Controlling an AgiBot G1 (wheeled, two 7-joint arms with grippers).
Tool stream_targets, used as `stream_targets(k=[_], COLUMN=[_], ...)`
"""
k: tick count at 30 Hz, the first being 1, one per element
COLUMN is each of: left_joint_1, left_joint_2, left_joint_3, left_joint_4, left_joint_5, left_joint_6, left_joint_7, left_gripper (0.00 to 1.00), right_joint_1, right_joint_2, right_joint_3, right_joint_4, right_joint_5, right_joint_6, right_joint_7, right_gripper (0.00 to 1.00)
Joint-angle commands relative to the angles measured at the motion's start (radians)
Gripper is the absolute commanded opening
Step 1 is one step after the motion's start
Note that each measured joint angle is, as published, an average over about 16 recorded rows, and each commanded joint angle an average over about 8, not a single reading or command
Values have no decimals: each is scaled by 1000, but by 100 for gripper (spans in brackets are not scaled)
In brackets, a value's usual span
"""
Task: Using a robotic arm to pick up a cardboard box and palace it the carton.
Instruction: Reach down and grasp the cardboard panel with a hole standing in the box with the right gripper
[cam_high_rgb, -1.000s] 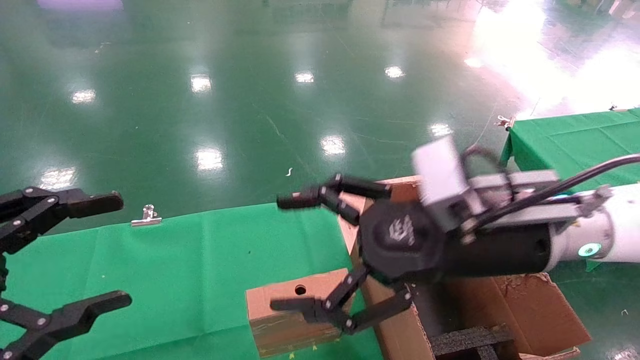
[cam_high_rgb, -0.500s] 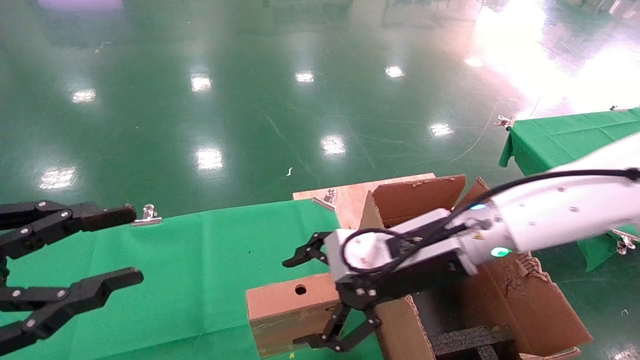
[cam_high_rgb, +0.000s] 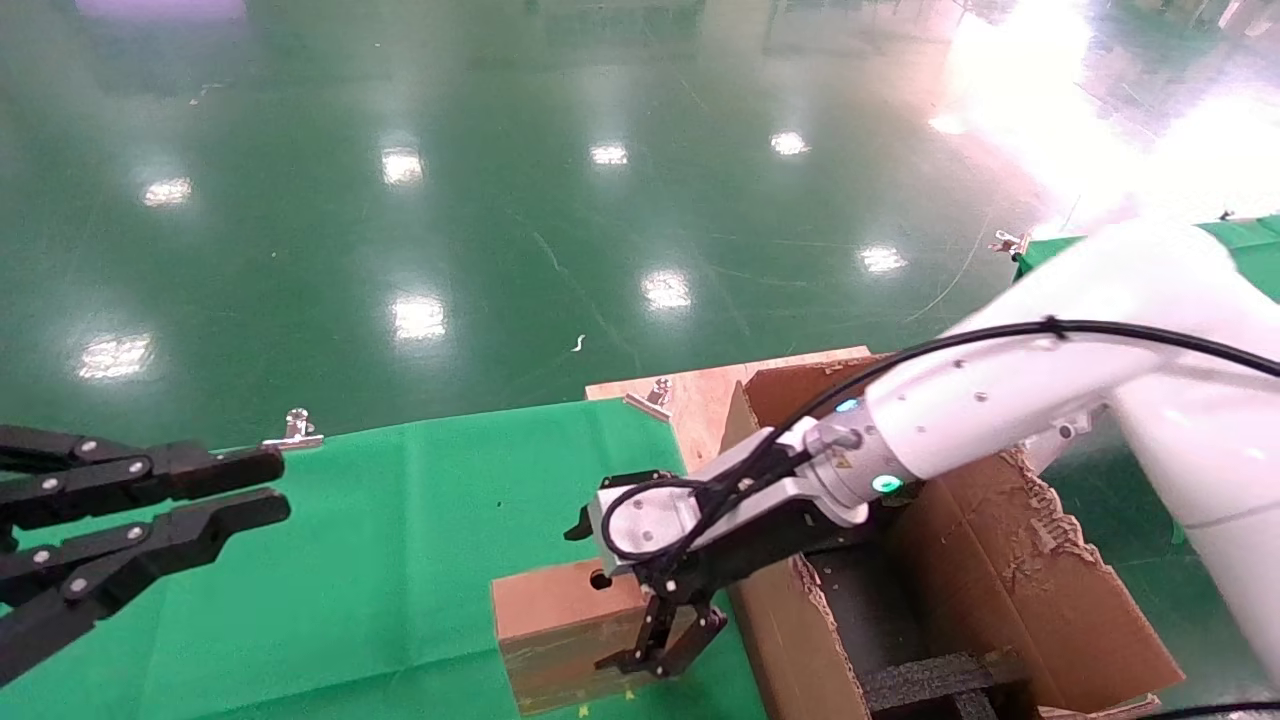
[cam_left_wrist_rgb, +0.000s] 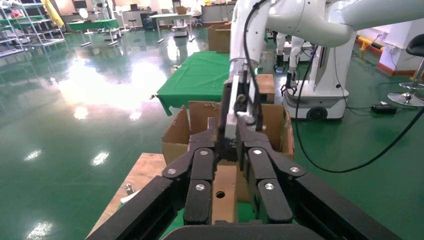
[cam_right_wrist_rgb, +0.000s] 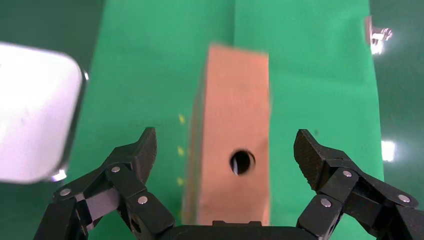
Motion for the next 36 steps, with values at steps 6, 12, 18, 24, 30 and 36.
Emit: stream_targets(k=[6, 12, 18, 24, 30, 36], left_joint_1=[0, 0, 0, 0, 0, 0], left_joint_2=[0, 0, 0, 0, 0, 0], left_joint_3=[0, 0, 0, 0, 0, 0], left_joint_4=[0, 0, 0, 0, 0, 0], left_joint_5=[0, 0, 0, 0, 0, 0], left_joint_6=[0, 0, 0, 0, 0, 0], left_joint_7=[0, 0, 0, 0, 0, 0], left_gripper=[13, 88, 100, 100, 100, 100], right_joint_1=[47, 59, 66, 64, 62, 60], right_joint_2=[-44, -55, -60, -58, -56, -55], right_joint_3=[-60, -86, -100, -96, -92, -90], right_joint_4=[-18, -14, -12, -11, -11, -12], right_joint_5=[-98, -113, -124, -118, -114, -112], right_joint_6=[-4, -11, -13, -13, -13, -13], right_joint_7=[-19, -23, -26, -25, -25, -25], right_gripper=[100, 69, 3, 0, 0, 0])
